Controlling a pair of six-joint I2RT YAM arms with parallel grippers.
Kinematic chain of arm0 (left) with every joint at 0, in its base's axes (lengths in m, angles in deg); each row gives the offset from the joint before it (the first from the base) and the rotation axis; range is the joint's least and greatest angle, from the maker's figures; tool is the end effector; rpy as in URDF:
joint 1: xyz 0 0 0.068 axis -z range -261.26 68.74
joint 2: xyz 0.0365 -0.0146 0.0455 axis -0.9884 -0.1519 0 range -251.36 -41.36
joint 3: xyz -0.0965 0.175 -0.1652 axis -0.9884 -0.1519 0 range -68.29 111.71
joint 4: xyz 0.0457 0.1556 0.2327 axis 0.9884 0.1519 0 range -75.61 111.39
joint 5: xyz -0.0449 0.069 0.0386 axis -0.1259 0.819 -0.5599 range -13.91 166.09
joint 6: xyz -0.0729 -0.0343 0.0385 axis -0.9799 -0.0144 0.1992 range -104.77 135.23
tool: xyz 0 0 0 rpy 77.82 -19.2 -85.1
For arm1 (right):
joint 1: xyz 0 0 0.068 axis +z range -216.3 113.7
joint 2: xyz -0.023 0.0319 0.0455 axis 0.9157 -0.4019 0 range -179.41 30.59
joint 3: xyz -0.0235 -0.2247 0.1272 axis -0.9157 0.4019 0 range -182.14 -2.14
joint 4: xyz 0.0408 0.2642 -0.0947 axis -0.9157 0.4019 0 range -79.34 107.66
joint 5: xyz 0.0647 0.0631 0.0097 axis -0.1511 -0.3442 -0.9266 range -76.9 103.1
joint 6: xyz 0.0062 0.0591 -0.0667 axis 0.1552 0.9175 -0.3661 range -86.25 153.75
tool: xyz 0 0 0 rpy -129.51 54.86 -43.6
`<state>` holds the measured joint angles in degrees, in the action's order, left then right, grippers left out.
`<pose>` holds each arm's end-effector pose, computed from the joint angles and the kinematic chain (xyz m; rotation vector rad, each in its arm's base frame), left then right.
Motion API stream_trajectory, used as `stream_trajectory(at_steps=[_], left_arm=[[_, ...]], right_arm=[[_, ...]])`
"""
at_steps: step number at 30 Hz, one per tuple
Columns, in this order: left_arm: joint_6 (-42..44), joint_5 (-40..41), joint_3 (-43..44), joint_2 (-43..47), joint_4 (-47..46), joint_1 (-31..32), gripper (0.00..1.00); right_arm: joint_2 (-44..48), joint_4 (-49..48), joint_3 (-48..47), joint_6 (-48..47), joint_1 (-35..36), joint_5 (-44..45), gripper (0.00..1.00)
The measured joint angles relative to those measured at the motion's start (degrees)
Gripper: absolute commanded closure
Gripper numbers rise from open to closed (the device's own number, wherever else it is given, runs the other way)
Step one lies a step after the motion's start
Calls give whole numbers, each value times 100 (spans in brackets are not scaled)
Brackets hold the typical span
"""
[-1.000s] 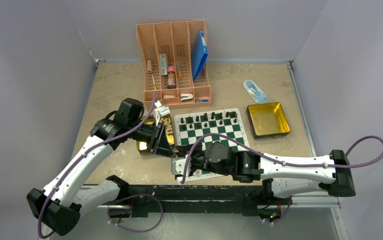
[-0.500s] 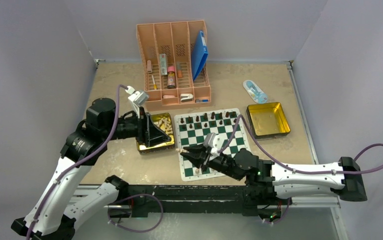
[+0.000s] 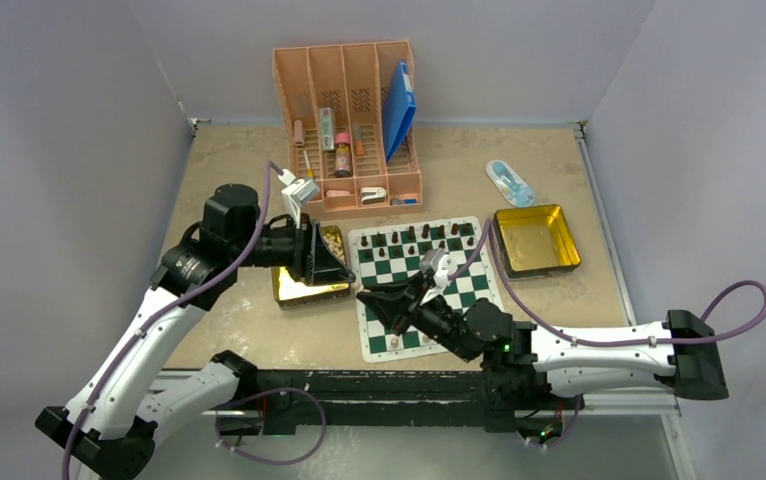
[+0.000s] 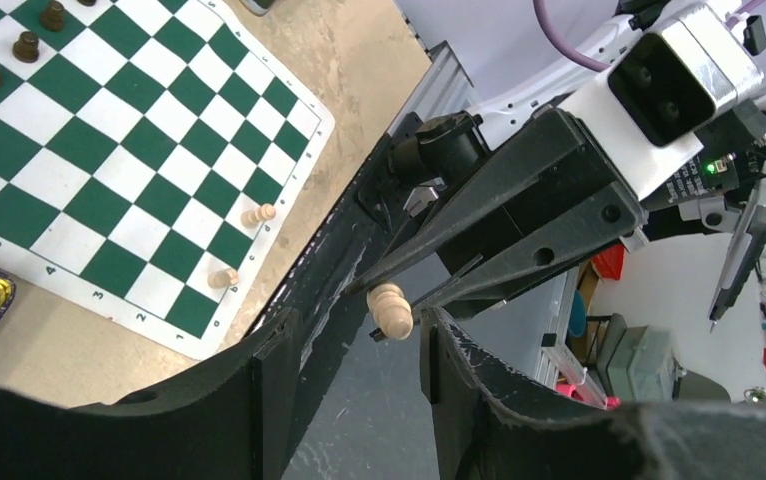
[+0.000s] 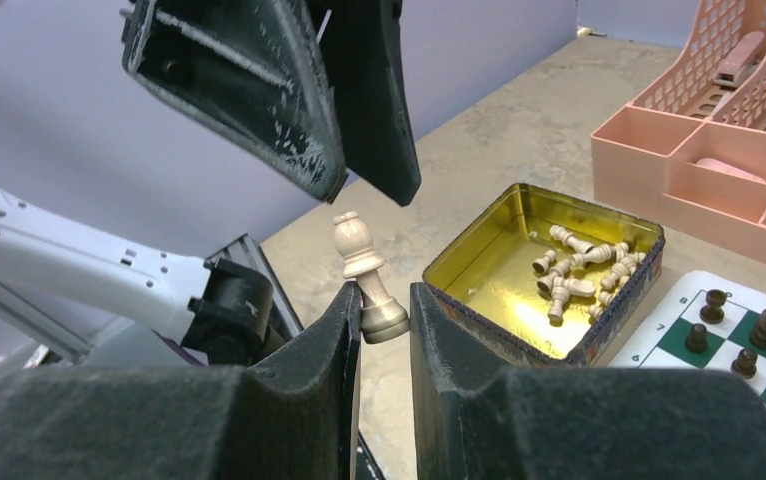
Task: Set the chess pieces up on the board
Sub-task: Place the chess piece on the chessboard.
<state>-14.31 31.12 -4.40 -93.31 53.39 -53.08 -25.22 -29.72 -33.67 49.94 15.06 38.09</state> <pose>0.1781 -0.1593 0.3655 0.5141 2.1354 -1.4008 0.0766 0.2810 0.3050 -0.3933 1.3558 1.1559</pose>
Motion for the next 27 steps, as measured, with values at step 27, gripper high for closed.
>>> stream_trajectory(at_steps=[27], left_arm=[[26,-466,-382,-286,-125,0,88]], right_arm=[[-553,-70,-179,227,-2,439,91]])
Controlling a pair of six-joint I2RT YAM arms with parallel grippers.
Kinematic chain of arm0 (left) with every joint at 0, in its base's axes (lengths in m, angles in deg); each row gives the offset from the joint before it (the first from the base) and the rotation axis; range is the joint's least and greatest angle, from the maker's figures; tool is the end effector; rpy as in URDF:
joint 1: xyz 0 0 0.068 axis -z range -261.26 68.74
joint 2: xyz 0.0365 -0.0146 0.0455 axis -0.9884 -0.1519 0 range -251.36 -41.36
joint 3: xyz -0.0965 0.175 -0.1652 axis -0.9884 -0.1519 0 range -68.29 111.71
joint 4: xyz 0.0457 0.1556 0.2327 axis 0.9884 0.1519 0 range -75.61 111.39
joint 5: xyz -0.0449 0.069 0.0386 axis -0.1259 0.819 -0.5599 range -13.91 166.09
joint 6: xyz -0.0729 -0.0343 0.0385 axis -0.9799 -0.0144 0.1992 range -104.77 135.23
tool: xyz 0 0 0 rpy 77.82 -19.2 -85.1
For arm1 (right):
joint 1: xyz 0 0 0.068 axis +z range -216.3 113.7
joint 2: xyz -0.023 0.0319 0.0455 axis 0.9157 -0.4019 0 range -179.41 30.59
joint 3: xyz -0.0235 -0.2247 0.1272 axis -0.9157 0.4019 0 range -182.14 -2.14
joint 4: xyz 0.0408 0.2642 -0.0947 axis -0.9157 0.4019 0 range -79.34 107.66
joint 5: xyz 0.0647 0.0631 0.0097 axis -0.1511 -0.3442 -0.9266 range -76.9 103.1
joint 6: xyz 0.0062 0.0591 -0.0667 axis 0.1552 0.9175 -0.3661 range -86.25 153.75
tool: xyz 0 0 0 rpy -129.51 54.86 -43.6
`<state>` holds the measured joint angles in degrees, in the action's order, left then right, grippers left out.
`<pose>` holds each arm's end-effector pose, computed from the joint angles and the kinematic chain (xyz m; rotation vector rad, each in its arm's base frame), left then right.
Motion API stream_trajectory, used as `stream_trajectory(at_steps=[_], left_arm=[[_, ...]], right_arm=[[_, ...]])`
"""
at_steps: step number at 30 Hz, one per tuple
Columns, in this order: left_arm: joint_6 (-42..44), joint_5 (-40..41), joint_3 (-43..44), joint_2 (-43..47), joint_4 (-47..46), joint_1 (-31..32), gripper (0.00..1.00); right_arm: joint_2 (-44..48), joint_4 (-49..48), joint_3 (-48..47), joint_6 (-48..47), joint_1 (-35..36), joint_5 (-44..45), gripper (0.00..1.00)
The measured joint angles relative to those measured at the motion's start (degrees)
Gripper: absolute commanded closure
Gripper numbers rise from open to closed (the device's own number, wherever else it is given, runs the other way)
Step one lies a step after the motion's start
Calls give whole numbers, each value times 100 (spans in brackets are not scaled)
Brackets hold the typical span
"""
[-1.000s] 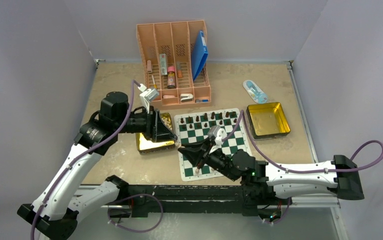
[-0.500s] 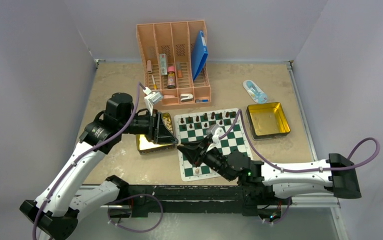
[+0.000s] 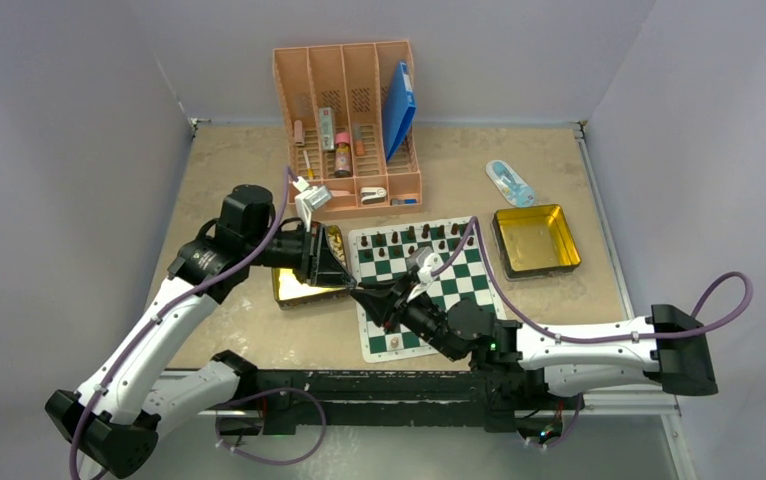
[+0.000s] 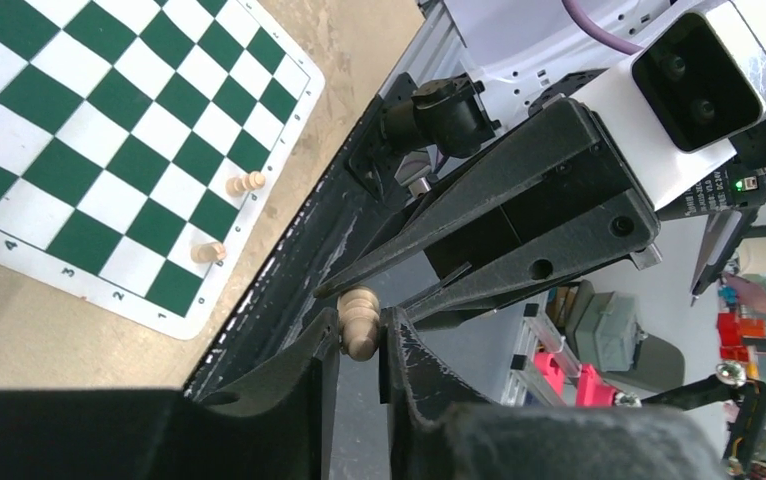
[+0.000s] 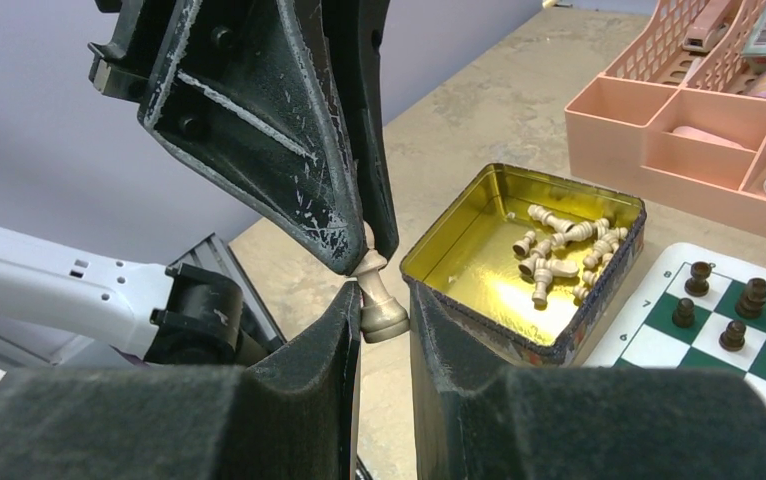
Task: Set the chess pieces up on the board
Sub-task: Place the chess piece on the chessboard.
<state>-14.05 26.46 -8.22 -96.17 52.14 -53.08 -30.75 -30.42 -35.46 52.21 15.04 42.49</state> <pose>0.1862 -0.1686 0.3349 0.5412 2.2224 -1.4838 0.0845 0.2956 0.2920 -0.3339 1.4256 1.1032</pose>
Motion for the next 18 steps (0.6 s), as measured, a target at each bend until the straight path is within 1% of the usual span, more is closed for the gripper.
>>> stream_trajectory(at_steps=[3,4,5,7,8,9,12,14,18], left_arm=[[35,17,0,7,-2,-9,98],[39,15,0,7,-24,-9,99],[42,15,0,7,-35,-11,100],[44,24,0,7,-31,-9,100],[55,39,0,7,-24,-9,100],[74,63,2,7,-7,-4,100],[170,245,35,-7,140,-4,100],[249,457,101,-42,249,-4,100],[348,894,149,-107,352,11,100]], right_arm=[[-22,11,-35,4,-2,55,90],[-22,22,-42,11,-2,81,87],[-22,24,-42,17,-2,109,82],[-20,33,-42,37,-2,116,68],[-13,46,-42,52,-2,111,57],[2,74,-42,81,-2,111,50],[197,286,-13,160,-2,98,34],[476,485,61,216,-2,122,29],[1255,1193,142,857,-22,634,31]])
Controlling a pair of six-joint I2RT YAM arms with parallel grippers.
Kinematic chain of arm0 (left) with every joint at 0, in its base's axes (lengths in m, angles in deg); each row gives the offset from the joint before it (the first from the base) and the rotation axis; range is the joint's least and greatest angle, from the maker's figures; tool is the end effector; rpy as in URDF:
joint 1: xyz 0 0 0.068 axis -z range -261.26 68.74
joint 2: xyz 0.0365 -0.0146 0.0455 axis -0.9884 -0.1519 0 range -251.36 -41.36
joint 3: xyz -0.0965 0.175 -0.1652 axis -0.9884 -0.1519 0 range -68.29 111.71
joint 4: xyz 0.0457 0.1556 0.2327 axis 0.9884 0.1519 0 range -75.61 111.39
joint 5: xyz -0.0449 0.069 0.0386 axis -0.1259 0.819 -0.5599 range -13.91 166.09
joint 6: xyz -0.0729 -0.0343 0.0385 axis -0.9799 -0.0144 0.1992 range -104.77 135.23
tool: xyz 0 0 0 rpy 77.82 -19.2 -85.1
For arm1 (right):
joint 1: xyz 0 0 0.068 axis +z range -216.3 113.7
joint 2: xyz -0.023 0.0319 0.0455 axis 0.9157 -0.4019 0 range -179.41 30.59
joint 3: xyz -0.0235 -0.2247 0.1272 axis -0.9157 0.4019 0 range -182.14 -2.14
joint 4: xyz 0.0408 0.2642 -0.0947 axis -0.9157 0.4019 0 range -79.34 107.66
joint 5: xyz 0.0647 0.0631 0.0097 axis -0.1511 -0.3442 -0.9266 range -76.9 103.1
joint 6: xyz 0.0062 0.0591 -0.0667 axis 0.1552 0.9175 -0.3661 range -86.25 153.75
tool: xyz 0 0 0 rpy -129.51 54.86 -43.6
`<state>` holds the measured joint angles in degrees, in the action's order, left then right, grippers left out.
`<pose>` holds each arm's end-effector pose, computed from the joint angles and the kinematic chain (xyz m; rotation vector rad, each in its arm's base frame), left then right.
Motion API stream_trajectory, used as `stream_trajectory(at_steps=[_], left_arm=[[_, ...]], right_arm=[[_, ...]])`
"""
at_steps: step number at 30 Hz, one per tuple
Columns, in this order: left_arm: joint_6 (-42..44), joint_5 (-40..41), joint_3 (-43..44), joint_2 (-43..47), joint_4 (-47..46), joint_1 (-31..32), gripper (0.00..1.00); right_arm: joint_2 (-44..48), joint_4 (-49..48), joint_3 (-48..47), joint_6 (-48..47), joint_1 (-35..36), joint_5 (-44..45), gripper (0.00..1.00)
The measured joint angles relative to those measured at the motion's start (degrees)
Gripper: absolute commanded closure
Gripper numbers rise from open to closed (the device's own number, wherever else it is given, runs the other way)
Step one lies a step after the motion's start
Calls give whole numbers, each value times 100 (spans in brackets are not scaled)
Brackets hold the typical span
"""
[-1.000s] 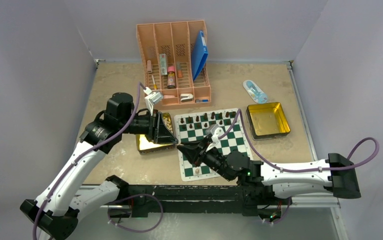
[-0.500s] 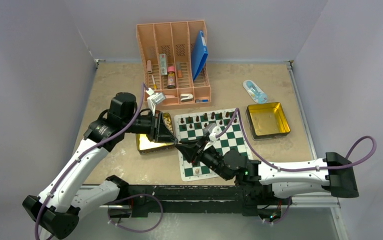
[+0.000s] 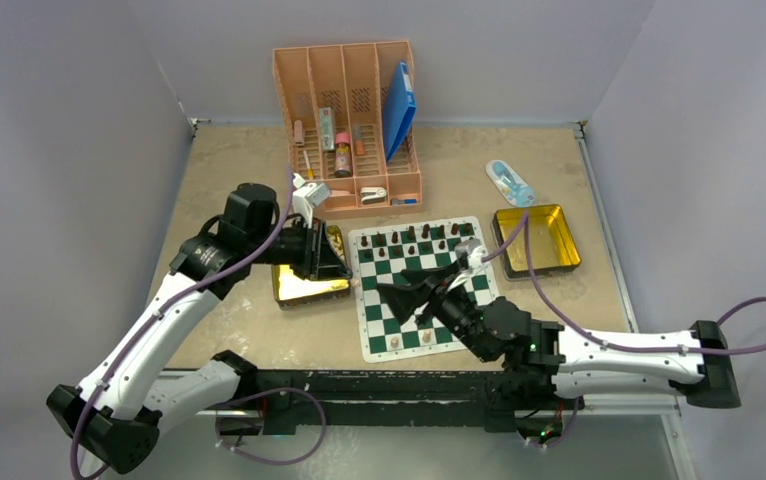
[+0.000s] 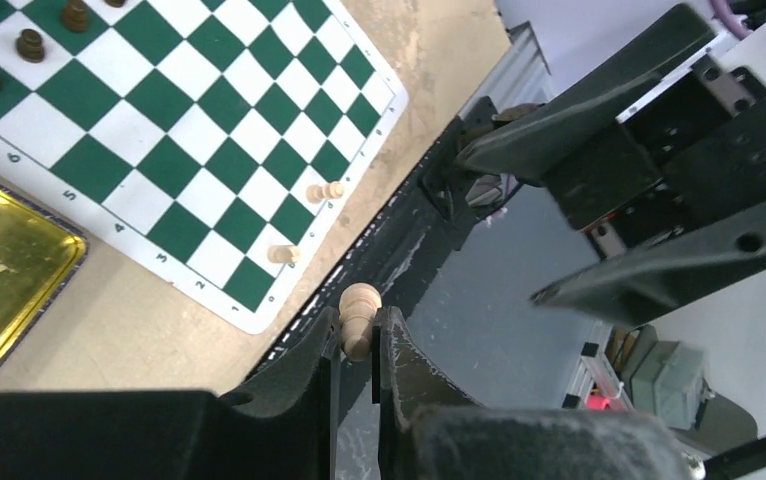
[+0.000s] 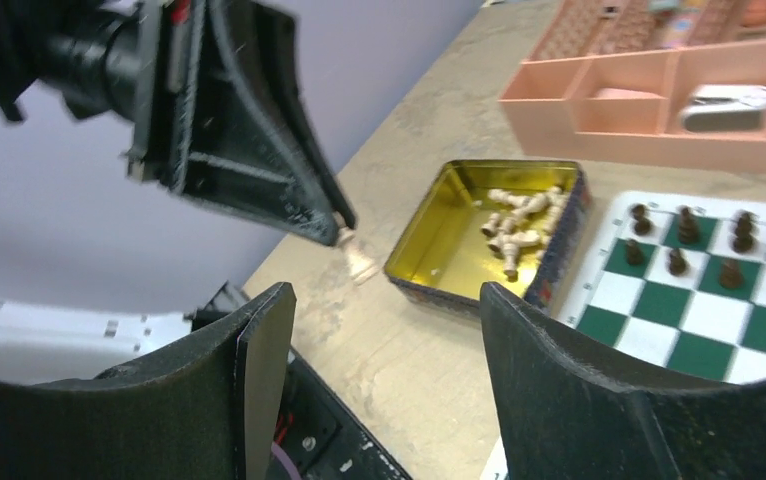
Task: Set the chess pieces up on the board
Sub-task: Place the chess piece on the chessboard.
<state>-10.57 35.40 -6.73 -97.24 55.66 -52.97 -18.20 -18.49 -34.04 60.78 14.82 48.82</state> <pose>0.1958 -0.1644 0.3287 0.4842 2.2708 -1.2863 0.0868 0.2548 0.3103 -0.1374 1.4910 1.1335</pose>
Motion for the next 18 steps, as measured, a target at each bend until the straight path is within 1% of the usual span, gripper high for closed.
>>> stream_trajectory(at_steps=[3,5,7,9,14,18], left_arm=[[7,232,0,-66,-9,48,100],[7,369,0,-85,-13,103,100],[4,463,4,-85,-50,144,100],[2,498,9,-85,-114,175,100],[-9,597,57,-85,-164,273,100],[-15,861,57,-116,-238,525,100]], right_arm=[[356,699,-72,461,-144,376,33],[387,1241,-251,640,-321,522,33],[313,1633,-431,682,-570,518,34],[205,1812,-509,662,-914,409,35],[-251,2149,-527,640,-2048,-70,39],[-420,2299,-527,629,-3112,-564,42]])
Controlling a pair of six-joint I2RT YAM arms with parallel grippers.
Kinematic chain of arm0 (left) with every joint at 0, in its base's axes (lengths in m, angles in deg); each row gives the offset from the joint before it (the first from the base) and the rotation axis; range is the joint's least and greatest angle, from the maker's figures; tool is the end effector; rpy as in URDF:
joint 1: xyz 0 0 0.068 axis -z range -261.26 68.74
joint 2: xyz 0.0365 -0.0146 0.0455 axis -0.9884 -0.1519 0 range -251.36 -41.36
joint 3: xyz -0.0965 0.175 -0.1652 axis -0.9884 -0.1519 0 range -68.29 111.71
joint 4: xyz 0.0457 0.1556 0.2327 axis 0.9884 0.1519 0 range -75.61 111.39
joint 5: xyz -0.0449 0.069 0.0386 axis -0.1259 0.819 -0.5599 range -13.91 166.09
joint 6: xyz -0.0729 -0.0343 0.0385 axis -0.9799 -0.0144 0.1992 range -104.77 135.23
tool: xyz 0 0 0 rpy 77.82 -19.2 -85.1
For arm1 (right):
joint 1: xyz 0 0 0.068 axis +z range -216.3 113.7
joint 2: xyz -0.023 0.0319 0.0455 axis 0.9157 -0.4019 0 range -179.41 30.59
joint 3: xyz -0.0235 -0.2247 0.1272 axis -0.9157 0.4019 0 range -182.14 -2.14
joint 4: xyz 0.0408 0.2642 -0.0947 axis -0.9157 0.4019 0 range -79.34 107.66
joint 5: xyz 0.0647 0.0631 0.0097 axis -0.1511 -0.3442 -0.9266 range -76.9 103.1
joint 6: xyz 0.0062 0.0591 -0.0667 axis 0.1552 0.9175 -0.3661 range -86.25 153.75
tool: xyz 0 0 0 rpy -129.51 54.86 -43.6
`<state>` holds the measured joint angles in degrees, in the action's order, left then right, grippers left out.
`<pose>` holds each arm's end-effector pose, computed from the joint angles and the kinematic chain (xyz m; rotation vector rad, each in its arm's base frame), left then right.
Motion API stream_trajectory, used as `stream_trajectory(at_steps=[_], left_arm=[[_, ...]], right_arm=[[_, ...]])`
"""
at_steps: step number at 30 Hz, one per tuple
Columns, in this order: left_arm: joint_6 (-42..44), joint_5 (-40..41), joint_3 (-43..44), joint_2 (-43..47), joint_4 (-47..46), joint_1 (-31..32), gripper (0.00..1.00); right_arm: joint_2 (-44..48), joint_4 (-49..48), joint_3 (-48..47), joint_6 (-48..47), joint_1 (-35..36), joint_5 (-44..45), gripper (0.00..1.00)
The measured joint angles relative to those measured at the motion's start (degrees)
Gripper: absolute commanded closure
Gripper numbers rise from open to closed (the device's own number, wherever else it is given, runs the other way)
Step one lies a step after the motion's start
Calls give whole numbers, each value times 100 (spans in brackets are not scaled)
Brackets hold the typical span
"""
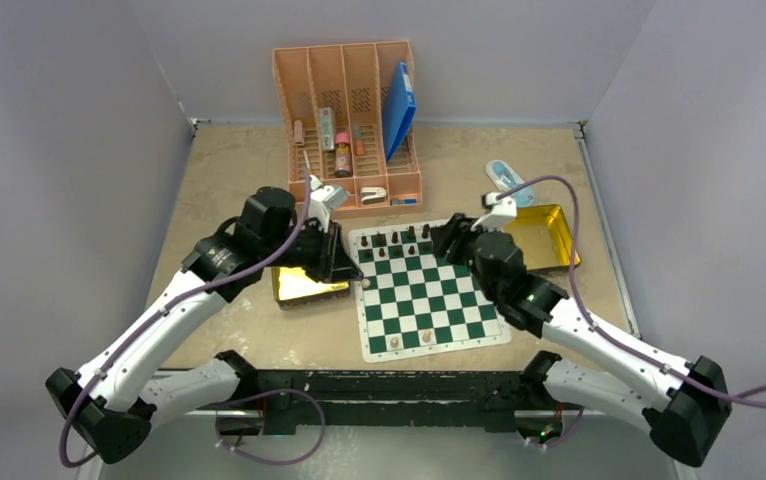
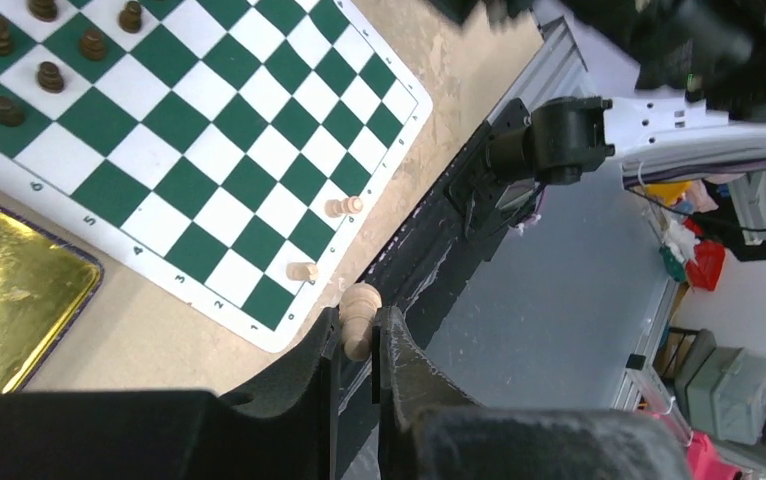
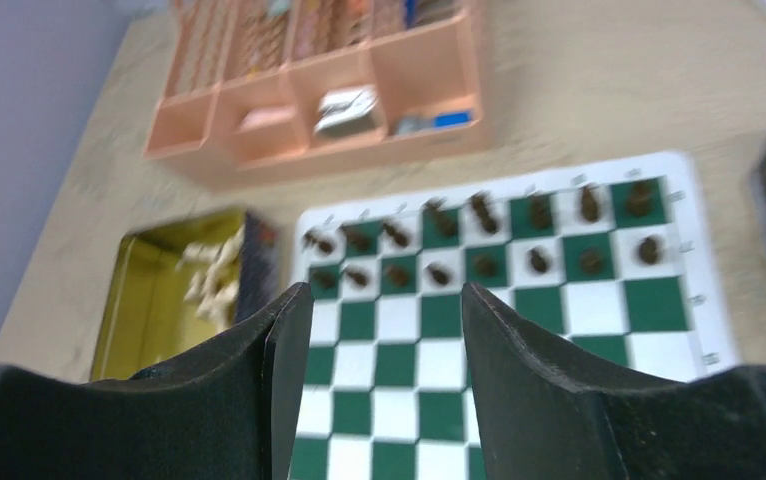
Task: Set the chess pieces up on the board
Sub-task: Place the chess piece on the chessboard.
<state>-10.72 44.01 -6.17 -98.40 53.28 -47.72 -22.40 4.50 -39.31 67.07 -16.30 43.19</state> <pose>0.1964 -0.1810 0.3282 0.5006 2.2541 -1.1743 0.2137 0.1927 0.2736 0.1359 1.7512 0.6169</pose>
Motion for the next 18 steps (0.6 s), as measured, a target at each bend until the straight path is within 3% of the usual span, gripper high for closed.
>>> stream_trajectory(at_steps=[12,18], left_arm=[[-105,2122,90,-1268,-262,2553,100],[-133,3154,103,-1985,-621,3394,99]], right_arm=[[-411,-284,0,-76,-3442,-2181,43],[-424,-411,0,-85,-4177,-2892,42]])
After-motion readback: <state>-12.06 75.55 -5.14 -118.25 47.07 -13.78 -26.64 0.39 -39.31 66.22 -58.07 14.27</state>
